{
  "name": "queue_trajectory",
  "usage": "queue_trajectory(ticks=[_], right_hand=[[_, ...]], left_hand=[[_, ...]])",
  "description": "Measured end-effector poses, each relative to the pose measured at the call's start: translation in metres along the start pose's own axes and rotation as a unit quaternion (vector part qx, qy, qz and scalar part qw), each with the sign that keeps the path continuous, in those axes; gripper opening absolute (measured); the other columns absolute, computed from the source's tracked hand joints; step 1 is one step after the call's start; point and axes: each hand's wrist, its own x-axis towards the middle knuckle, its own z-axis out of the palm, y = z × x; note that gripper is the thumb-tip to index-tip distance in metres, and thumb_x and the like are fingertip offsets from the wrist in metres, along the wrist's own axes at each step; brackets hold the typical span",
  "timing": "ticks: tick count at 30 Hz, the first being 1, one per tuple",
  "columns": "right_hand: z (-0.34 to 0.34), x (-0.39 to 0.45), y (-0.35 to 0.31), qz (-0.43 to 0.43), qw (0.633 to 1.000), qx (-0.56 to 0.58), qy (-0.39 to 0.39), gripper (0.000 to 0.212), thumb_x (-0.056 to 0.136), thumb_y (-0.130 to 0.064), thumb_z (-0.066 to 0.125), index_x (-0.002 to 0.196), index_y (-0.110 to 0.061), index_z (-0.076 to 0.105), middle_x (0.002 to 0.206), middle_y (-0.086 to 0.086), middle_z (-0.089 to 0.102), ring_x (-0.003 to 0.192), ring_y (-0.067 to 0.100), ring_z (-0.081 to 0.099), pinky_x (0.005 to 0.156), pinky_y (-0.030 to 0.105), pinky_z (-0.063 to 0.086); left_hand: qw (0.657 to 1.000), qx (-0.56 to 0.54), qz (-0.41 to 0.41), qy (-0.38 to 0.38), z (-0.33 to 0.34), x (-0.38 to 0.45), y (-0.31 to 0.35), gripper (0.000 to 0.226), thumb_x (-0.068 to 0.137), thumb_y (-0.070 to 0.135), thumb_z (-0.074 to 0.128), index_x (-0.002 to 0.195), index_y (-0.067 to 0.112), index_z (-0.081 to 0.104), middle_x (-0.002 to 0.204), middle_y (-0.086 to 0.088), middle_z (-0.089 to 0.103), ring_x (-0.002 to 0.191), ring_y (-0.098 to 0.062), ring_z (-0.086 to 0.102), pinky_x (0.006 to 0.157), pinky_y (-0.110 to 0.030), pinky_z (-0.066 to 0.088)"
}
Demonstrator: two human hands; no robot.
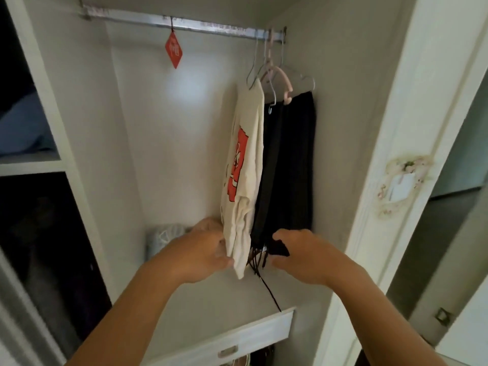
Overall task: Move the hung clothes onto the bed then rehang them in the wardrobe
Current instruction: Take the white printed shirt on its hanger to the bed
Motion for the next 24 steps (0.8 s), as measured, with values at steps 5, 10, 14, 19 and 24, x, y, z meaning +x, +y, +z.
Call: queue_trajectory(ticks=[5,10,14,19,24], right_hand=[[-0.022,0.048,-0.013,0.009,1.0,-0.001,0.022,0.049,0.094,-0.05,0.056,0.135,-0.024,0.049,0.129,-0.001,0.059,0.114,0.02,0.059,0.098,0.038,0.049],[-0.062,0.102,-0.019,-0.014,0.997,-0.013,0.068,0.048,0.094,-0.052,0.056,0.132,-0.025,0.051,0.126,-0.003,0.059,0.112,0.019,0.059,0.095,0.037,0.05],[-0.104,0.149,-0.026,-0.026,0.984,0.027,0.177,0.043,0.091,-0.047,0.062,0.122,-0.017,0.061,0.112,0.002,0.065,0.097,0.022,0.064,0.086,0.042,0.056],[-0.163,0.197,-0.037,-0.065,0.929,0.017,0.365,0.024,0.094,-0.028,0.062,0.097,-0.004,0.061,0.084,0.011,0.063,0.075,0.029,0.063,0.066,0.038,0.056],[-0.199,0.238,-0.053,-0.034,0.934,-0.098,0.341,0.022,0.095,-0.009,0.056,0.116,-0.002,0.056,0.106,0.016,0.062,0.094,0.035,0.063,0.074,0.039,0.054]], left_hand=[[0.998,0.062,-0.02,-0.006,-0.037,0.053,-0.021,0.027,0.09,0.054,0.056,0.094,0.028,0.052,0.092,0.01,0.061,0.083,-0.009,0.06,0.066,-0.026,0.045],[0.996,0.082,0.022,0.024,-0.076,0.093,-0.018,0.042,0.093,0.055,0.054,0.124,0.027,0.052,0.101,0.011,0.052,0.09,-0.012,0.054,0.074,-0.029,0.044],[0.994,0.083,0.029,0.068,-0.111,0.121,-0.009,0.046,0.095,0.048,0.055,0.135,0.025,0.051,0.121,0.004,0.06,0.104,-0.016,0.057,0.083,-0.029,0.045],[0.988,0.085,0.012,0.129,-0.149,0.156,0.003,0.049,0.095,0.05,0.055,0.13,0.016,0.055,0.123,-0.003,0.06,0.11,-0.021,0.058,0.093,-0.036,0.048],[0.983,0.108,-0.006,0.148,-0.166,0.177,0.001,0.046,0.093,0.053,0.054,0.119,0.015,0.056,0.104,0.002,0.05,0.103,-0.021,0.059,0.091,-0.037,0.048]])
